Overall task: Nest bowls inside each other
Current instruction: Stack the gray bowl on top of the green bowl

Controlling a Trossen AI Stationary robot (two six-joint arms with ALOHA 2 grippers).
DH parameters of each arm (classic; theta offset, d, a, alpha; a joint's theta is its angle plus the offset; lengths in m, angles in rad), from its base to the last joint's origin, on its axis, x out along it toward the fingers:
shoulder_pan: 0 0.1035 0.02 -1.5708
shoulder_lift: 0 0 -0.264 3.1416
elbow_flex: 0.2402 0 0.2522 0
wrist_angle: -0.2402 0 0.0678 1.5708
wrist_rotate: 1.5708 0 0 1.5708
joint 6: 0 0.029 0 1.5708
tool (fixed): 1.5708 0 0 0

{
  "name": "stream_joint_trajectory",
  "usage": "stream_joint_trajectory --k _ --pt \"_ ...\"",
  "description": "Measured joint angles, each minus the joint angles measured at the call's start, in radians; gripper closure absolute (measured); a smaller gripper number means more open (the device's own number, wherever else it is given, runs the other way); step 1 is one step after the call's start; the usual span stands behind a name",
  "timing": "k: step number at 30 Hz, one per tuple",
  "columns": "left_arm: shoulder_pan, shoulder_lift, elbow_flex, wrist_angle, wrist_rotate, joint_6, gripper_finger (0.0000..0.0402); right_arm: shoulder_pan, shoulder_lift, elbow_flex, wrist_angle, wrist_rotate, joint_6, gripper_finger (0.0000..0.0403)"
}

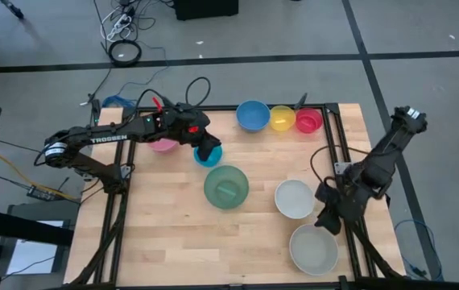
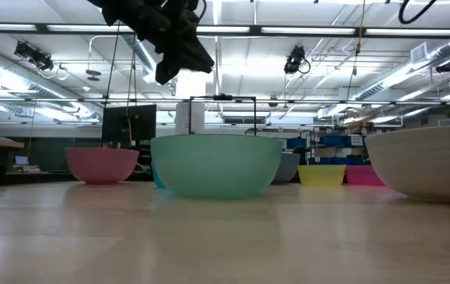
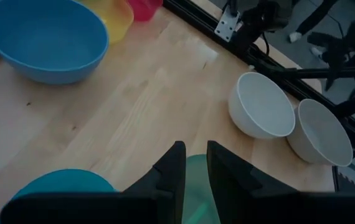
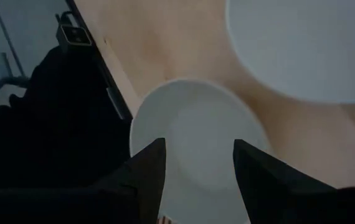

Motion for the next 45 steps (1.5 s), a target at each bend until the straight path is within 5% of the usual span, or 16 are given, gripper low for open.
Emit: stream_joint_trajectory --k 11,23,45 --pt "0.0 0.0 0.0 0.0 0.0 0.001 0.0327 0.19 0.189 0.027 0.131 0.063 0.225 0.0224" --pt "0.0 0.0 0.0 0.0 0.013 0.025 0.0327 0.385 0.212 0.027 -0.051 0.132 0.621 0.0224" --pt "-0.001 0.0 0.0 0.013 0.03 0.049 0.0327 0.347 0.351 0.027 -0.045 0.141 0.646 0.0224"
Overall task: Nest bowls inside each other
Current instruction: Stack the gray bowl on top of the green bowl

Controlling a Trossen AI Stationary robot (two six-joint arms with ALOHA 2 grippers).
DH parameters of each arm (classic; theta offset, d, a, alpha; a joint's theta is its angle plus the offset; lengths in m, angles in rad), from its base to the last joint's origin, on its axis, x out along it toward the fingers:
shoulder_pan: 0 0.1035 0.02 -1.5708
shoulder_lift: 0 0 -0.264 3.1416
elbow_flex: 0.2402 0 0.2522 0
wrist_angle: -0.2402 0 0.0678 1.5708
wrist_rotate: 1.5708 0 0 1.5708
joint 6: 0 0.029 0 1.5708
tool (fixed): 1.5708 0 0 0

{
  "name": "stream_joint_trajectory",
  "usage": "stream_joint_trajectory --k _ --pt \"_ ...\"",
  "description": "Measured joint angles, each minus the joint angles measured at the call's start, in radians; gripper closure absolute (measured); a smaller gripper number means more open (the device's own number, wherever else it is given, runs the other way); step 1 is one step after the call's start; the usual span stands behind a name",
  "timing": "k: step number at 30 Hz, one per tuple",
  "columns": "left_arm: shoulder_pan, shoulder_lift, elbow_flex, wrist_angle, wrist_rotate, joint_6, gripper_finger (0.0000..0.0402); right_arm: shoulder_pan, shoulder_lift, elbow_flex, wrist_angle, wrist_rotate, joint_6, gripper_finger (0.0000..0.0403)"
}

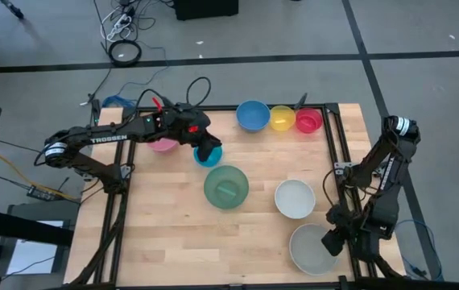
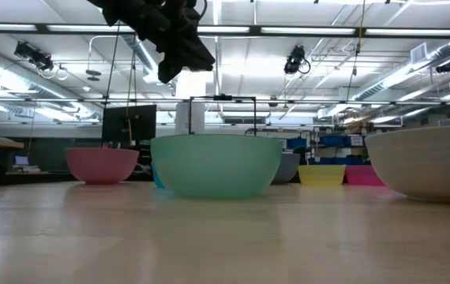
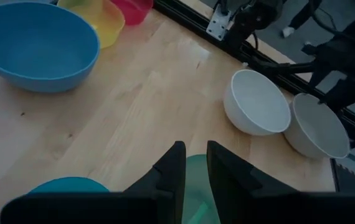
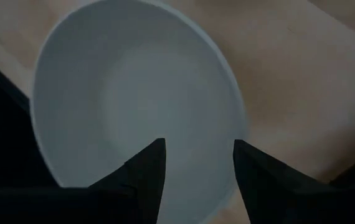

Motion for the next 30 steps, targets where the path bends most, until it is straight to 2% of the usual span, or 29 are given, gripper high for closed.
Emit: stream_joint_trajectory --k 8,11,18,30 --pt "-0.002 0.0 0.0 0.012 0.002 0.0 0.0327 -0.011 0.056 0.0 0.014 -0.029 0.004 0.0224" --pt "-0.002 0.0 0.0 0.012 0.002 0.0 0.0327 -0.011 0.044 0.0 0.013 -0.066 0.004 0.0224" --pt "-0.003 0.0 0.0 0.012 0.001 0.0 0.0327 -0.011 -0.021 0.0 -0.057 -0.069 0.004 0.0224" --pt "-0.004 0.0 0.0 0.011 0.001 0.0 0.0327 -0.008 -0.03 -0.001 -0.148 -0.092 0.005 0.0224"
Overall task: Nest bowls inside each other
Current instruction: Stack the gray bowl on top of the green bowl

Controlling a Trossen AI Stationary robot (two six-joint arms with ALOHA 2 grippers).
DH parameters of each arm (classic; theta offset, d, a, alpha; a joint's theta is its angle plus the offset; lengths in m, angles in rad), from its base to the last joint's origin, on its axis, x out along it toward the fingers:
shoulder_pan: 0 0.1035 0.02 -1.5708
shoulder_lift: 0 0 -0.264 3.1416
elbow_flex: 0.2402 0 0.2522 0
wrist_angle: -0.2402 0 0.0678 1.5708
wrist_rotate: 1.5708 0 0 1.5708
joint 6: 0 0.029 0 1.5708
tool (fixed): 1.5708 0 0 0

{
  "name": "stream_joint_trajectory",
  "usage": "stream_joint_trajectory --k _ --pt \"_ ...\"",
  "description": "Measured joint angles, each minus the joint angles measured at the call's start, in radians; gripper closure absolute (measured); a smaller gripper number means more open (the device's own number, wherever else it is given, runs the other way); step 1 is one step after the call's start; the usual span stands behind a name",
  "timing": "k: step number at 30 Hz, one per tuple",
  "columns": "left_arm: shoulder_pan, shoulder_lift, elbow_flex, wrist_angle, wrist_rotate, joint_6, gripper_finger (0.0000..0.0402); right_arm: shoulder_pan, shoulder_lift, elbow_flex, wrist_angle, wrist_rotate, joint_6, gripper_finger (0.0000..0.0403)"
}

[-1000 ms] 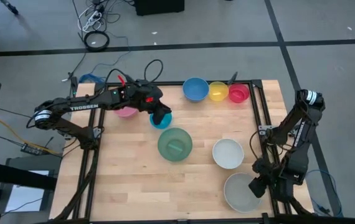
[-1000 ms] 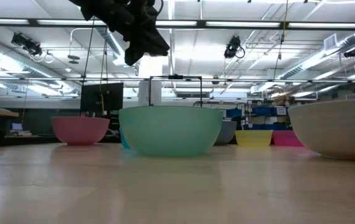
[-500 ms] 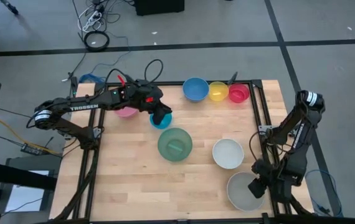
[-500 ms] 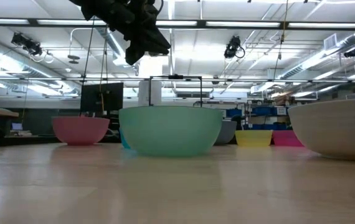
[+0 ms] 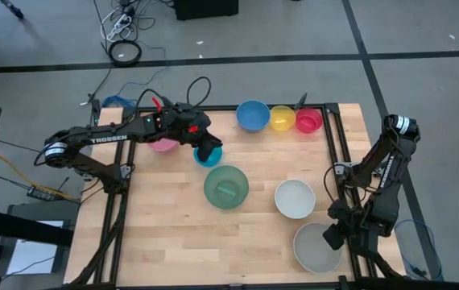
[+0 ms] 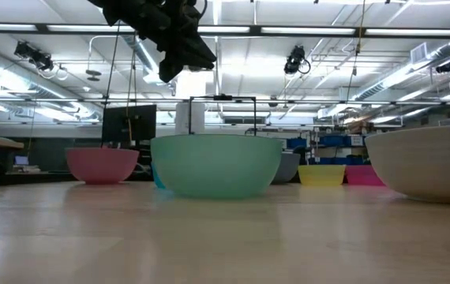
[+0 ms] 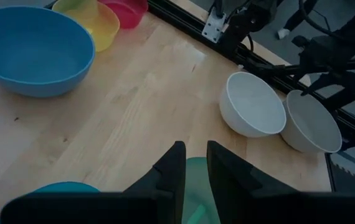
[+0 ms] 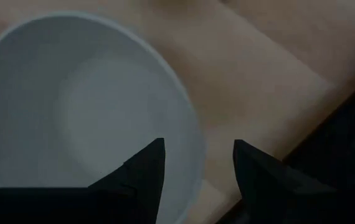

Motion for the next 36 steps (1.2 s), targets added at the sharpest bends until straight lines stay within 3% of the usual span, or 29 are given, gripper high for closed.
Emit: stream_joint_trajectory --k 22,26,31,36 --pt "0.0 0.0 0.0 -0.002 0.005 -0.001 0.0327 -0.021 0.133 0.0 0.089 0.026 -0.002 0.0249" --pt "0.0 0.0 0.0 -0.002 0.013 -0.003 0.0327 -0.03 0.154 0.0 0.111 0.027 -0.025 0.0291" --pt "0.0 0.0 0.0 -0.002 0.016 -0.003 0.0327 -0.034 0.153 0.0 0.129 0.058 -0.05 0.0385" --pt "0.0 0.0 0.0 -0.002 0.018 -0.004 0.0327 -0.072 0.152 0.0 0.159 0.07 -0.109 0.0398"
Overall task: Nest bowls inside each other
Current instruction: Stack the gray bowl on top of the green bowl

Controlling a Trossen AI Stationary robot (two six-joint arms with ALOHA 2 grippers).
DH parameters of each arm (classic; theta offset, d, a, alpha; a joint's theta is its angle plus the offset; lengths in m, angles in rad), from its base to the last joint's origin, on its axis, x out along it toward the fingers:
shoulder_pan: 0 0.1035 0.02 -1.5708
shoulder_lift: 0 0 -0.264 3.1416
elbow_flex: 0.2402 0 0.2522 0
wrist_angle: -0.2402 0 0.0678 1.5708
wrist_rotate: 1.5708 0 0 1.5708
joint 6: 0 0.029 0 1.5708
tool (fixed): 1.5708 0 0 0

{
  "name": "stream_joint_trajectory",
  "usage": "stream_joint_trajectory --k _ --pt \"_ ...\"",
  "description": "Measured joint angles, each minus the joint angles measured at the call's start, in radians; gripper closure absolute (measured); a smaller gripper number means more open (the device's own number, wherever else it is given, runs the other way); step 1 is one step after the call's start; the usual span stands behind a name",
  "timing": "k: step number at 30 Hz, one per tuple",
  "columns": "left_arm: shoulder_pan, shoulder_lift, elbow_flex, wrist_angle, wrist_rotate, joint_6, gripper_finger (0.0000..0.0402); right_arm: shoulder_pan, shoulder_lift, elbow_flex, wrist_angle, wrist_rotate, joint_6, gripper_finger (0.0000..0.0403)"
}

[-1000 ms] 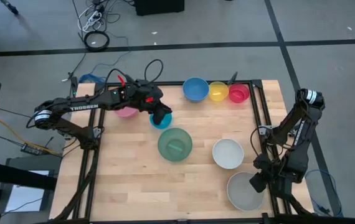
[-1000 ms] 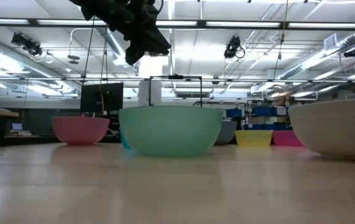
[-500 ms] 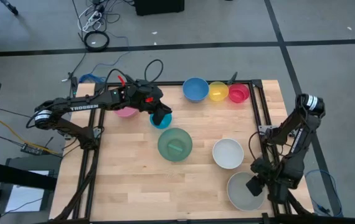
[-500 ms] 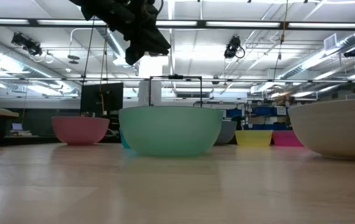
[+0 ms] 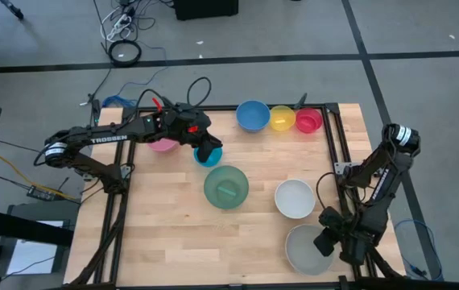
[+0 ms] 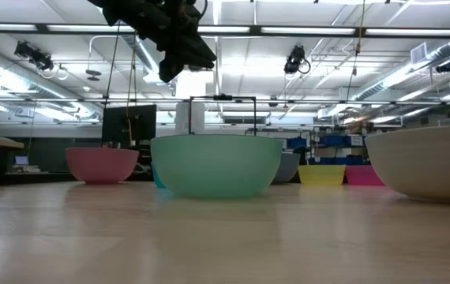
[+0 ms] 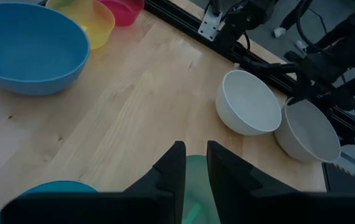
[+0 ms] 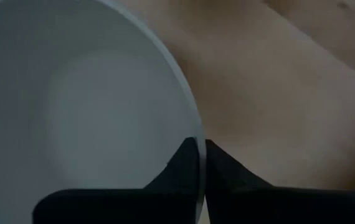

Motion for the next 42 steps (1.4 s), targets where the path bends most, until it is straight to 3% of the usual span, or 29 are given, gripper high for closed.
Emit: stream_joint_trajectory --k 8,24,31,42 --pt "0.0 0.0 0.0 -0.001 0.001 0.0 0.0327 -0.137 0.0 0.002 0.095 -0.003 -0.235 0.0401" --pt "0.0 0.0 0.0 -0.034 0.001 0.008 0.0327 -0.368 0.0 0.239 -0.044 0.013 -0.652 0.0402" --pt "0.002 -0.005 0.0 -0.091 -0.006 0.061 0.0327 -0.539 0.0 0.328 -0.077 -0.003 -0.882 0.0403" --pt "0.003 -0.109 0.0 -0.185 -0.125 0.132 0.0327 -0.839 0.0 0.374 -0.027 -0.088 -1.22 0.0403"
